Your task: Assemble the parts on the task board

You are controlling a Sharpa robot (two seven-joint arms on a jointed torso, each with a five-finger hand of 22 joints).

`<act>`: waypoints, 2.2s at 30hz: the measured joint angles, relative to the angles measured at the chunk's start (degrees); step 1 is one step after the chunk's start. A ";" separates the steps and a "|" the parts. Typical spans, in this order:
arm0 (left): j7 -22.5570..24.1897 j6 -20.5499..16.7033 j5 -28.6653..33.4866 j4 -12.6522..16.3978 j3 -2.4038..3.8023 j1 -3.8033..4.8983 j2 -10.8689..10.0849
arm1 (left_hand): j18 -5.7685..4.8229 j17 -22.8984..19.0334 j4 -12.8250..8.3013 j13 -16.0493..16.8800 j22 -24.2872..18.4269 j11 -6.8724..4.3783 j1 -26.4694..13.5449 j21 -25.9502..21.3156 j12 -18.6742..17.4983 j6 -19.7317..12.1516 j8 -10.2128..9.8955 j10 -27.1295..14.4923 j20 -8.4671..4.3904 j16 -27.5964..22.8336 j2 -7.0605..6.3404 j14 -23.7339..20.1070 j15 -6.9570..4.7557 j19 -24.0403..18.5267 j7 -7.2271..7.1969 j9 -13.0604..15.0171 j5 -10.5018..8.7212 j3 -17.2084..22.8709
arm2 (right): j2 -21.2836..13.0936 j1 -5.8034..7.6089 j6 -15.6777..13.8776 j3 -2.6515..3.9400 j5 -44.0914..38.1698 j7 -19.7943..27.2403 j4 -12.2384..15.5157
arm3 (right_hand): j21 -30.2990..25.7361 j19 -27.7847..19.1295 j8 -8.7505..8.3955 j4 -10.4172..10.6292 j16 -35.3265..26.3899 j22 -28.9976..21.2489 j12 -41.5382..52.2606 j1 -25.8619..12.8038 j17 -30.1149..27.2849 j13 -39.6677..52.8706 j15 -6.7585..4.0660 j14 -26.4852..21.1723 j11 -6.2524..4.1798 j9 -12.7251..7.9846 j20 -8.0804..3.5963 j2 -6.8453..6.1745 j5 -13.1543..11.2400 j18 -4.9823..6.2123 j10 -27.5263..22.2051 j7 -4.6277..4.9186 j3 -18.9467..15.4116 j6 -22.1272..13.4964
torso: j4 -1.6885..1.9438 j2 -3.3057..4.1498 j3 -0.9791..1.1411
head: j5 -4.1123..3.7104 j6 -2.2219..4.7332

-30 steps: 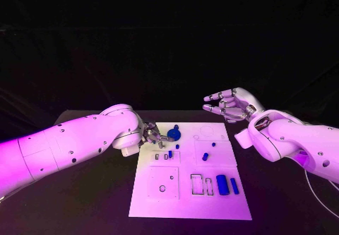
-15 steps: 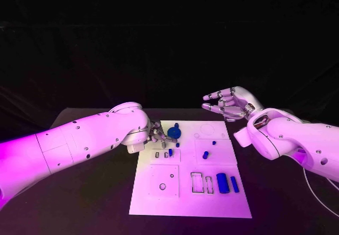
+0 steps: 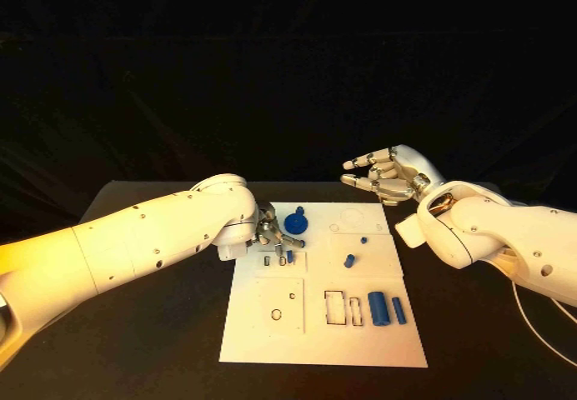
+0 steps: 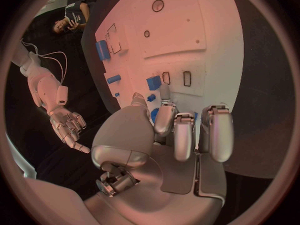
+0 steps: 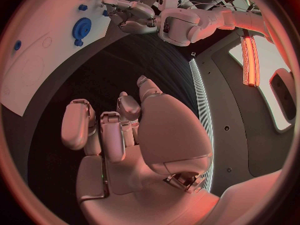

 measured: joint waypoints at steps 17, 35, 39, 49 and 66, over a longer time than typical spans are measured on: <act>-0.06 1.21 0.01 -0.86 -0.21 -0.37 0.75 | 0.00 -0.01 0.00 0.11 -0.01 0.11 1.59 0.00 -0.02 -0.42 0.44 -0.10 0.00 0.00 0.55 0.00 0.00 0.00 0.00 0.99 0.00 0.00 | 0.55 -0.09 0.63 -0.10 -0.14 -0.52 -0.44 | 0.00 0.00 0.00 -0.14 0.00 -0.16 0.00 0.00 -0.01 -0.07 0.00 0.00 0.00 -0.01 0.00 0.00 0.32 0.00 0.00 0.00 -0.13 0.00 | 0.24 0.01 0.04 | -0.30 -0.44; -0.08 0.98 0.03 -1.44 -0.42 -0.54 1.26 | 0.00 -0.01 -0.63 0.14 -0.01 0.41 3.65 0.00 -0.07 -1.23 1.00 -0.41 0.00 0.00 0.74 -0.01 0.02 -0.01 0.00 2.05 0.00 0.97 | 0.86 -0.13 1.38 -0.24 -0.21 -0.90 -0.82 | 0.00 0.00 0.00 -0.14 0.00 -0.16 0.00 0.00 -0.02 -0.07 0.00 0.00 0.00 0.03 0.00 0.00 0.32 0.00 0.00 0.00 -0.13 0.00 | 0.34 0.05 0.00 | -0.53 -0.54; -0.08 0.85 0.03 -1.44 -0.42 -0.55 1.33 | 0.01 0.03 -0.63 0.12 -0.01 0.42 3.64 0.00 -0.07 -1.23 1.00 -0.41 0.00 0.00 0.74 -0.01 0.02 -0.01 0.00 2.05 0.00 0.97 | 0.96 -0.14 1.47 -0.26 -0.22 -0.94 -0.87 | 0.00 0.00 0.00 -0.14 0.00 -0.15 0.00 0.00 -0.02 -0.06 0.00 0.00 0.00 0.03 0.00 0.00 0.32 0.00 0.00 0.00 -0.13 0.00 | 0.37 0.07 0.00 | -0.53 -0.54; -0.09 0.51 0.03 -1.44 -0.43 -0.55 1.50 | 0.01 0.02 -0.80 0.10 -0.02 0.43 3.69 0.00 -0.08 -1.23 1.00 -0.43 0.00 0.00 0.72 -0.01 0.02 0.00 0.00 2.18 0.00 1.14 | 1.14 -0.15 1.64 -0.29 -0.25 -1.02 -1.05 | 0.00 0.00 0.00 -0.14 0.00 -0.15 0.00 0.00 -0.02 -0.06 0.00 0.00 0.00 0.02 0.00 0.00 0.32 0.00 0.00 0.00 -0.13 0.00 | 0.40 0.08 0.01 | -0.60 -0.59; -0.11 0.48 0.08 -1.82 -0.40 -0.55 2.10 | 0.00 0.01 -1.71 0.24 -0.03 0.49 7.76 0.00 -0.71 -1.76 1.00 -0.49 0.00 0.00 0.30 -0.11 0.13 -0.01 -0.12 3.35 0.00 4.52 | 1.23 -0.16 2.02 -0.32 -0.27 -1.15 -1.10 | 0.00 0.00 0.00 0.03 0.00 -0.15 0.00 0.00 0.01 -0.06 0.00 0.00 0.00 0.01 0.00 0.00 0.32 0.00 0.00 0.00 -0.30 0.00 | 0.48 0.12 0.00 | -0.89 -0.60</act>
